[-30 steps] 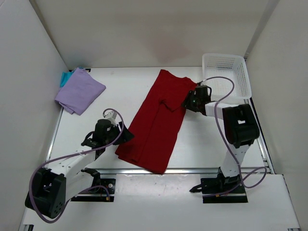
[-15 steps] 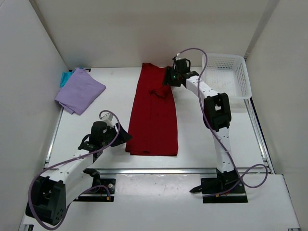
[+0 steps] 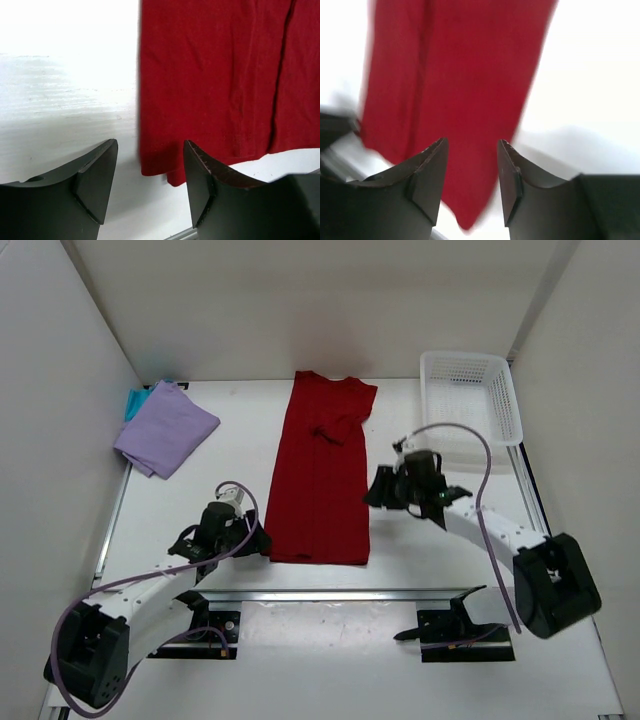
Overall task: Fold and stack the t-shirts
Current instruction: Grab the bottom of the folded rectangular tshirt with both arms, then fold the folded rectangular tshirt in 1/3 of the way
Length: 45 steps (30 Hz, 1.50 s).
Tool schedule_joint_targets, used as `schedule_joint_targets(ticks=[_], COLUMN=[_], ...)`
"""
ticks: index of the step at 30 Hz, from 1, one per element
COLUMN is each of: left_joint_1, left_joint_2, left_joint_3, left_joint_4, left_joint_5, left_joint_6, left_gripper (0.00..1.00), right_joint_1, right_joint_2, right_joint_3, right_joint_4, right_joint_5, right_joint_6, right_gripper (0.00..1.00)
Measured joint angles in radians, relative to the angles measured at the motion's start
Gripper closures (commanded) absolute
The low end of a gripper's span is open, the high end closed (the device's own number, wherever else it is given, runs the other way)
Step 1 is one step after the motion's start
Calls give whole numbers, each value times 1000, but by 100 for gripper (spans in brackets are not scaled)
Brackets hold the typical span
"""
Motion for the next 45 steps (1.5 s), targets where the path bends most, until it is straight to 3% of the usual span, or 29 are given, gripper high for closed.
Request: schedule_joint_targets(ticks=[6, 12, 15, 16, 20, 25, 32, 34, 39, 45], left_joint_1=[-47, -53, -72, -82, -118, -130, -241, -263, -226, -21], left_joint_2=[71, 111, 122, 123, 87, -59, -297, -317, -252, -18], left_joint_3=[11, 12, 8, 4, -34, -86, -110, -99, 32, 236], left_joint_4=[64, 95, 109, 111, 144, 84, -98, -145, -233, -168], left_joint_5=[-19, -13, -10, -11, -6, 2, 34, 47, 77, 160], left_joint_6=[6, 5, -5, -11, -40, -69, -151, -172, -172, -96], left_gripper=[44, 66, 82, 92, 100, 100, 100, 100, 100, 100], right_joint_1=[70, 82, 76, 77, 84, 116, 238, 242, 199, -10], right_joint_2=[-238, -296, -258, -242, -194, -290, -737, -802, -680, -413], right_joint_3=[-375, -488, -499, -499, -501, -523, -627, -631, -518, -301], right_joint_4=[15, 126, 188, 204, 244, 186, -53, -101, -197, -161], right_joint_5=[-21, -80, -115, -122, -169, -174, -139, -140, -141, -180], right_joint_6=[106, 202, 225, 232, 259, 279, 394, 426, 393, 240], right_gripper=[54, 57, 71, 79, 100, 100, 100, 100, 100, 100])
